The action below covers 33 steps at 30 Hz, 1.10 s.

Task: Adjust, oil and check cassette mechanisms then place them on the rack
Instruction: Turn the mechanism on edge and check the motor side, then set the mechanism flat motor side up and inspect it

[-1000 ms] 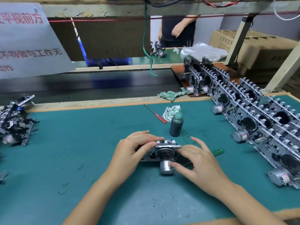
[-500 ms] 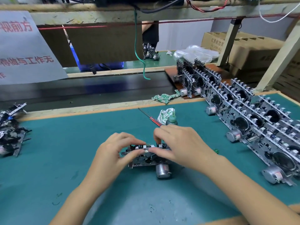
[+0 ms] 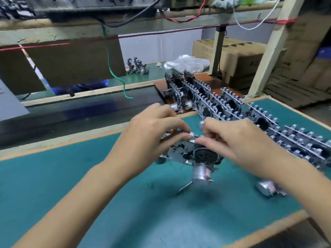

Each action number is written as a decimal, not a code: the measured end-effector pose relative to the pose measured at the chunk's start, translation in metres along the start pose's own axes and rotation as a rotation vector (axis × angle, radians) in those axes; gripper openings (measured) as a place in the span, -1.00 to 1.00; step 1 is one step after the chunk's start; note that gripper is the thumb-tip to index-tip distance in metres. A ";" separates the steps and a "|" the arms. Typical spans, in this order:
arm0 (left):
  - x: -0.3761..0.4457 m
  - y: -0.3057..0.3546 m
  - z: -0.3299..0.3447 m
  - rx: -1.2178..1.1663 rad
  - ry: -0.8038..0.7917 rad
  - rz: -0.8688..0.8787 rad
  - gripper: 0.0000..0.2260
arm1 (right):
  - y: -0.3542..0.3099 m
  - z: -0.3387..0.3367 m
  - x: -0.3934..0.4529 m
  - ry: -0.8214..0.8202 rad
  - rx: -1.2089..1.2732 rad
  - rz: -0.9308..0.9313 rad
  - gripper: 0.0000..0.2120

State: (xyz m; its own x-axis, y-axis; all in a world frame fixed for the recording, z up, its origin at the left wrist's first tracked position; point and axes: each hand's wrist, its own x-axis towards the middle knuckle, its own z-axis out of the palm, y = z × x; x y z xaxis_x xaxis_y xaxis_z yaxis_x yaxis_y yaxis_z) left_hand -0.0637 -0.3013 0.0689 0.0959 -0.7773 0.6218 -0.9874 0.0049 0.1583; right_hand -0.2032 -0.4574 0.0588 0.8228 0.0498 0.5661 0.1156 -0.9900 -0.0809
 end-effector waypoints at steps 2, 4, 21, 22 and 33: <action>0.042 0.012 0.013 -0.020 -0.019 0.064 -0.84 | 0.023 -0.028 -0.012 0.036 -0.086 0.084 -0.74; 0.083 0.027 0.030 -0.031 -0.047 0.113 -0.83 | 0.046 -0.053 -0.027 0.066 -0.188 0.159 -0.70; 0.195 0.131 0.223 -0.052 -0.687 0.132 -0.38 | 0.199 -0.093 -0.156 -0.059 -0.714 0.496 -0.75; 0.190 0.132 0.230 -0.053 -0.703 0.118 -0.35 | 0.201 -0.087 -0.160 -0.113 -0.677 0.583 -0.76; 0.183 0.126 0.262 -0.040 -0.730 0.052 -0.36 | 0.205 -0.072 -0.162 -0.224 -0.528 0.828 -0.75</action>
State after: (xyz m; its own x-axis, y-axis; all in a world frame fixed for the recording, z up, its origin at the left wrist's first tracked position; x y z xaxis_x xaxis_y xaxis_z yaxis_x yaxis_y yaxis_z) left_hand -0.2038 -0.6077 0.0015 -0.0729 -0.9966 -0.0385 -0.9817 0.0649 0.1788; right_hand -0.3529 -0.6783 0.0095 0.6243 -0.7107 0.3244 -0.7568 -0.6532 0.0253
